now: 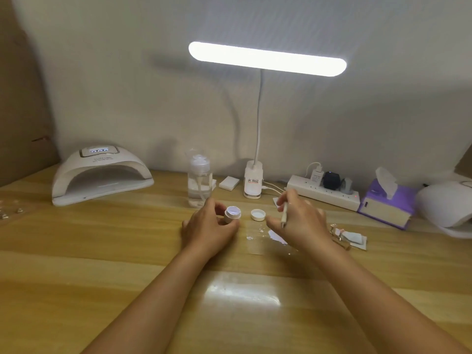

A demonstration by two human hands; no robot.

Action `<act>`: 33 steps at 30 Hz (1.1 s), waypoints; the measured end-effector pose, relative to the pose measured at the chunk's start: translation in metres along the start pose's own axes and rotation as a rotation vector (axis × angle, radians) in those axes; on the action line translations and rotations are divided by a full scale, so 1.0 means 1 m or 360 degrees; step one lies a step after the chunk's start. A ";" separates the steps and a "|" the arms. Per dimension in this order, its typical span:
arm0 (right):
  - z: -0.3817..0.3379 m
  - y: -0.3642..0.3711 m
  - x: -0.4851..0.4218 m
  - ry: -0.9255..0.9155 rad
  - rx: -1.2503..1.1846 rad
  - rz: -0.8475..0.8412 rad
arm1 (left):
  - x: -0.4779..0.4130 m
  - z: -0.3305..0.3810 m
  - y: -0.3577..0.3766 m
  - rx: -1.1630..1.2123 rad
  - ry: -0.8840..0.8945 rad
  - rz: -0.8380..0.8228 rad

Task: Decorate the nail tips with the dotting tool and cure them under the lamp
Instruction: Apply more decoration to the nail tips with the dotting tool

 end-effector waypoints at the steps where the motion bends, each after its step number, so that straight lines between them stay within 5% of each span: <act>1: -0.002 0.003 -0.012 0.0040 -0.0064 -0.0053 | 0.000 0.000 -0.001 0.0046 -0.0006 -0.0003; 9: -0.002 0.036 -0.051 0.0018 0.0060 -0.0212 | 0.003 0.002 -0.004 0.0160 0.0008 -0.0040; 13: -0.005 0.030 -0.038 -0.0190 -0.0085 0.0056 | 0.004 0.002 -0.005 0.0230 0.0073 -0.0062; 21: 0.008 0.003 0.016 -0.0685 0.0017 0.0103 | 0.023 0.010 -0.001 -0.0002 0.0781 -0.0011; 25: 0.011 -0.005 0.031 -0.0678 -0.0040 0.0170 | 0.032 0.013 0.000 -0.0150 0.1024 0.0016; 33: 0.019 -0.009 0.050 -0.0522 -0.0437 0.0491 | 0.044 0.021 0.007 -0.0047 0.1000 -0.0038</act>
Point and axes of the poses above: each hand's wrist, its own x-axis away from the middle knuckle, its own y-axis out of the palm, z = x × y, the point moved 1 cm from there along -x, towards the middle knuckle, and after that the axes turned 13 degrees about -y, right-handed, at the moved point
